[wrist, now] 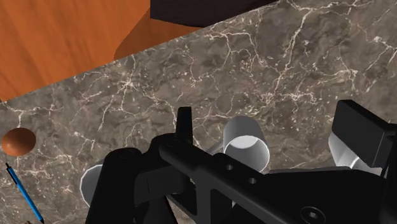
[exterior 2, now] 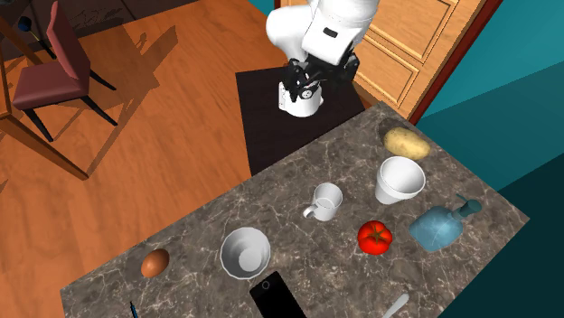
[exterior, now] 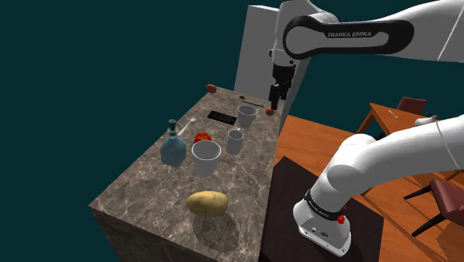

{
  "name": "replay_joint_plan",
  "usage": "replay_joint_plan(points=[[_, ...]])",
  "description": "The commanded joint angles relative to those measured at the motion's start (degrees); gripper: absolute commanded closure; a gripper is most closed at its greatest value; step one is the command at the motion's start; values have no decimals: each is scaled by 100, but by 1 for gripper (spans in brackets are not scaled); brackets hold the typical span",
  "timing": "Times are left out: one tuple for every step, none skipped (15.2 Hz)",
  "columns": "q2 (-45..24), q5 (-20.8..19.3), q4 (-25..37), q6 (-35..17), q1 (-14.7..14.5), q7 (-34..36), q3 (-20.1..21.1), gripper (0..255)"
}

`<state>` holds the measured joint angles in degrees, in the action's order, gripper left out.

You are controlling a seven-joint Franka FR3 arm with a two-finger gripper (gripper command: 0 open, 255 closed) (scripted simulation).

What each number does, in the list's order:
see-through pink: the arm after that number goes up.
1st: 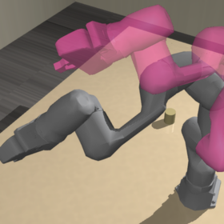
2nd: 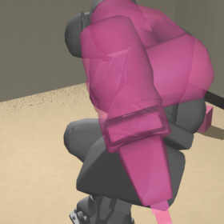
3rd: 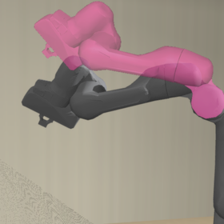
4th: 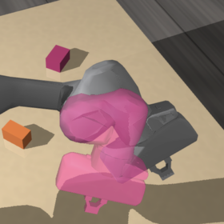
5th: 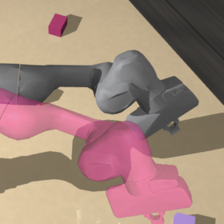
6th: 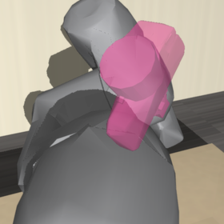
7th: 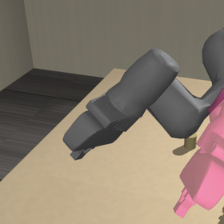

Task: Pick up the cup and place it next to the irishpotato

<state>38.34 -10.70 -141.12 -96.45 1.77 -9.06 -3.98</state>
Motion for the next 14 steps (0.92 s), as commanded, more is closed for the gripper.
replay_joint_plan(points=[[-343,-90,-29,-443,14,-98,-106,0],[-505,-140,-38,-645,30,-161,-171,0],[-673,-187,-39,-847,45,-224,-235,0],[-849,-230,-31,-1046,59,-286,-298,0],[-1030,-269,-14,-1244,74,-349,-359,0],[-1217,-304,12,-1438,86,-411,-420,0],[-1410,-334,46,-1629,98,-474,-478,0],[-1607,-360,89,-1817,109,-537,-535,0],[-1809,-379,140,-2000,119,-602,-590,0],[-2015,-393,200,-2179,129,-668,-643,0],[-2224,-401,268,-2354,139,-735,-693,0],[-2436,-403,344,-2523,148,-804,-741,0],[-2651,-397,428,-2687,157,-876,-786,0],[-2868,-386,521,-2844,166,-949,-829,0]])
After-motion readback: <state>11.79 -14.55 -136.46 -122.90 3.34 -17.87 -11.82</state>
